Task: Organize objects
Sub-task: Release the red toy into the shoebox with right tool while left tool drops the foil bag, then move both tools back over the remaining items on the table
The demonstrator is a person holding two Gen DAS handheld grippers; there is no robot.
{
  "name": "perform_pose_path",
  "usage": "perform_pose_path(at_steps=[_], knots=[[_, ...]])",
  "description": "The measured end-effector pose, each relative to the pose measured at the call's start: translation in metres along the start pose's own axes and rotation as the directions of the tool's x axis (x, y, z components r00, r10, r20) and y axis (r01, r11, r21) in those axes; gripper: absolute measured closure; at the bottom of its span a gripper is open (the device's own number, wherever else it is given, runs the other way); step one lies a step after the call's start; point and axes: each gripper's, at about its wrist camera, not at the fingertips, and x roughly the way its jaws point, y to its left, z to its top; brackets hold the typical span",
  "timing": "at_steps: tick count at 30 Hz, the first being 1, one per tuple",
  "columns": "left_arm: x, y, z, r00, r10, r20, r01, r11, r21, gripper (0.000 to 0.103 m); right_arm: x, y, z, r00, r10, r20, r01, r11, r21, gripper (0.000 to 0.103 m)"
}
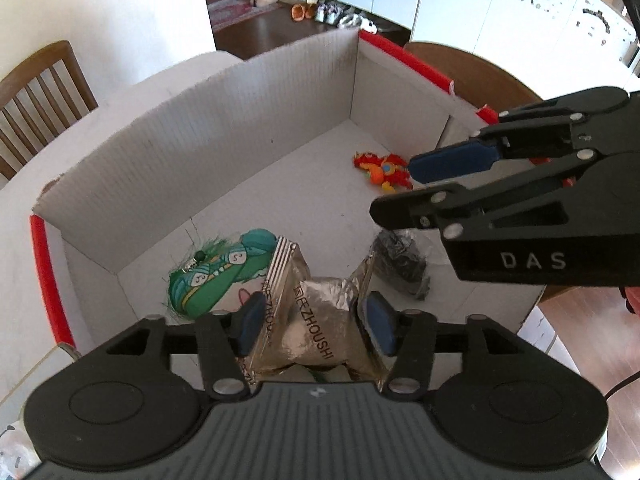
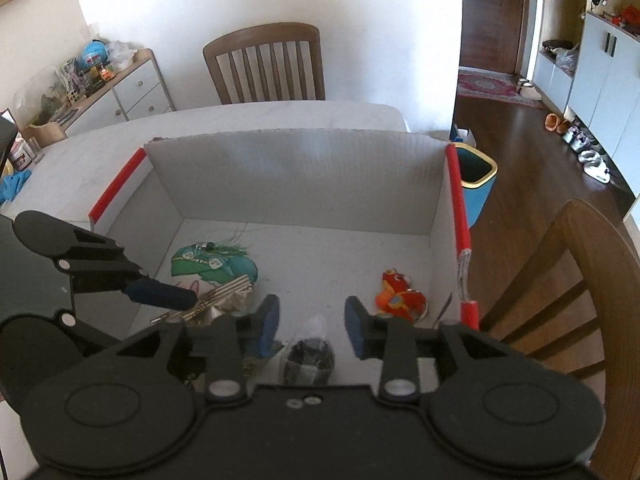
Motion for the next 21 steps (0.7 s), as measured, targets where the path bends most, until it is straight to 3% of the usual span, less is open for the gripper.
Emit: perform_pose_path(at_steps=[14, 21], knots=[[-0.057, 0.022, -0.017, 0.986, 0.071, 0.152, -0.057, 0.994, -0.095, 0.045, -0.043, 0.021, 0.005, 0.997, 0.004, 0.082, -0.004, 1.0, -0.001, 0.052], [-0.091, 0.037, -0.034, 0.976, 0.125, 0.179, -0.1, 0.985, -0.143, 0.044, -0.068, 0.042, 0.007, 0.991, 0.011, 0.137, -0.01, 1.0, -0.007, 0.042]])
